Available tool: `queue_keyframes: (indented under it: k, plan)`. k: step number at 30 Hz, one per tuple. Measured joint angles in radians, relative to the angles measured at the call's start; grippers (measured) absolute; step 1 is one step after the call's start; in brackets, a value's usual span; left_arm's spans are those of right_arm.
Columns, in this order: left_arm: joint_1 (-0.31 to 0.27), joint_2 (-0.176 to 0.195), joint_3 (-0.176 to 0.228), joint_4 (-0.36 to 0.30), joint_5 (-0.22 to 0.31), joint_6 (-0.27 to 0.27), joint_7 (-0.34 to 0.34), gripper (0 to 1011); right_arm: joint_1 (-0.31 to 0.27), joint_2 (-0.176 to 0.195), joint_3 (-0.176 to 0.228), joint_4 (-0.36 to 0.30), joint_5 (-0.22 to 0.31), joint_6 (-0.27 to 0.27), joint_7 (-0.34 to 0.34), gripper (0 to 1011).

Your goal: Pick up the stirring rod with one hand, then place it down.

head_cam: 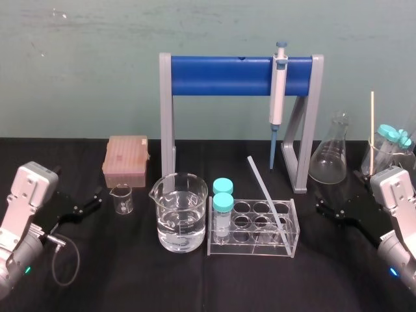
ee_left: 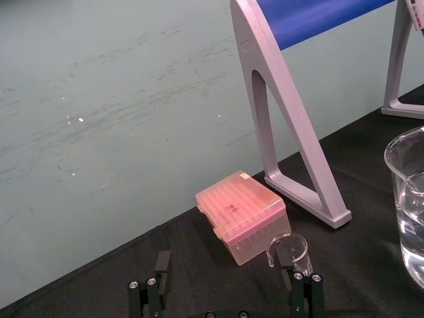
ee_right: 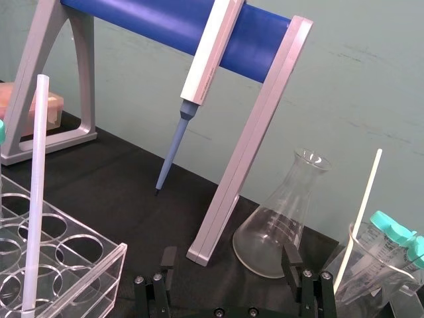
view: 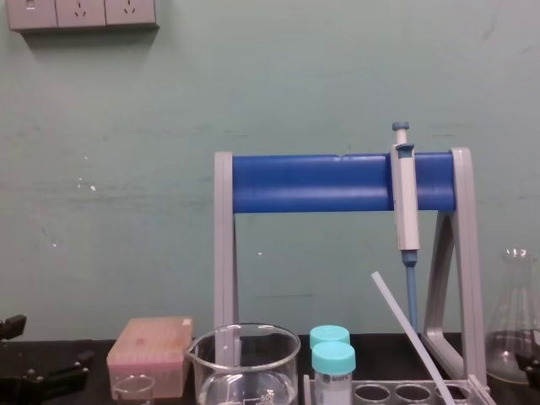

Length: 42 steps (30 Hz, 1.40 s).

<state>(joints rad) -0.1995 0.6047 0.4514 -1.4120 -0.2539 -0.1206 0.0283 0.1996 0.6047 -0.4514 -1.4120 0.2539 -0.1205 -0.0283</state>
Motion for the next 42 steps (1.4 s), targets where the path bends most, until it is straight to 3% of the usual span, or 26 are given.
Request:
queue_keyframes:
  k: [42]
  plan:
    - [0.000,0.000,0.000,0.000,0.000,0.000,0.000,1000,0.000,0.000,0.000,0.000,0.000,0.000,0.000,1000]
